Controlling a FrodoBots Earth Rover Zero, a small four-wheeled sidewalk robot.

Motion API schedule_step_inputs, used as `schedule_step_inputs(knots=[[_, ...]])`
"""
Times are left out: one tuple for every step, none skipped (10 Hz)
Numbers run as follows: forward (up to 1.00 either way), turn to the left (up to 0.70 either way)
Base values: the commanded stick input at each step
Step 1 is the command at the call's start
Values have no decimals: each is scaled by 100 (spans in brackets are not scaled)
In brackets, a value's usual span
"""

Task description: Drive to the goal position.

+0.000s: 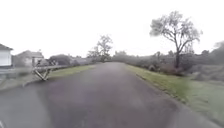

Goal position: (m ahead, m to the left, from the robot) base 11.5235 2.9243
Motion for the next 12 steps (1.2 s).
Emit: schedule_step_inputs(knots=[[70,0],[70,0],[70,0],[70,0],[70,0],[70,-25],[70,-35],[70,-35],[70,-13],[70,0],[70,0],[70,0]])
